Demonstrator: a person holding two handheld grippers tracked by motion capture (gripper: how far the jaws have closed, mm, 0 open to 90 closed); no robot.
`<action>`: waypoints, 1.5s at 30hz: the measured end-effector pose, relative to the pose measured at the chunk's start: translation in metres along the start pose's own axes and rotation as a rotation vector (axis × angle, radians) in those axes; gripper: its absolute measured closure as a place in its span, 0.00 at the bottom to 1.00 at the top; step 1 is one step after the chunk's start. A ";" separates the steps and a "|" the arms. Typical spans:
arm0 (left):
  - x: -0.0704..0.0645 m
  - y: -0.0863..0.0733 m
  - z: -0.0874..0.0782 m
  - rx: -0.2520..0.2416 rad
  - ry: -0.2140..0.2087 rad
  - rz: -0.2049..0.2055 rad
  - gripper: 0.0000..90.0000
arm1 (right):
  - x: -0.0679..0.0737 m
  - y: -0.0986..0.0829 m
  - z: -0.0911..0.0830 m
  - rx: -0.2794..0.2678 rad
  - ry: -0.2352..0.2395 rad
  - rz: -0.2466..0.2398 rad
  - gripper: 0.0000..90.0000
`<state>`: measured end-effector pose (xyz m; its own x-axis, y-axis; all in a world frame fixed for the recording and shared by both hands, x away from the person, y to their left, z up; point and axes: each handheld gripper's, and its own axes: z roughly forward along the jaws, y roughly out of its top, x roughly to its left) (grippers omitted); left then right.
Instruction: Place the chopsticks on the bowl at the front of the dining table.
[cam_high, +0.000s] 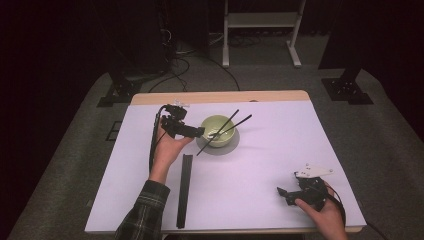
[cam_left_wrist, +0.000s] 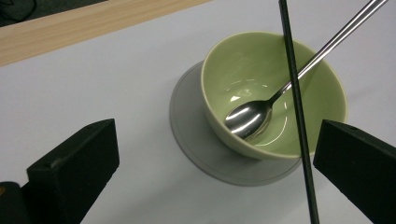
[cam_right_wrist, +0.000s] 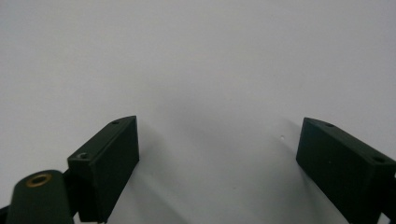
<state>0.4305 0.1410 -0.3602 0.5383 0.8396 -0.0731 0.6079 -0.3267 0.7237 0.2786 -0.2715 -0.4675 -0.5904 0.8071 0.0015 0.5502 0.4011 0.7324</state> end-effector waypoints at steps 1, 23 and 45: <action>0.001 -0.002 -0.002 0.002 -0.001 0.000 0.00 | 0.000 0.000 0.000 -0.001 0.000 -0.001 0.13; 0.029 -0.052 -0.022 -0.005 0.045 -0.016 0.00 | 0.000 0.000 0.000 -0.001 0.000 0.000 0.13; 0.033 -0.088 0.009 0.111 0.075 -0.024 0.00 | 0.000 0.000 0.000 -0.001 0.000 -0.002 0.13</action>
<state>0.3999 0.1932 -0.4321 0.4803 0.8764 -0.0350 0.6830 -0.3487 0.6418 0.2786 -0.2714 -0.4675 -0.5910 0.8067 0.0001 0.5486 0.4018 0.7332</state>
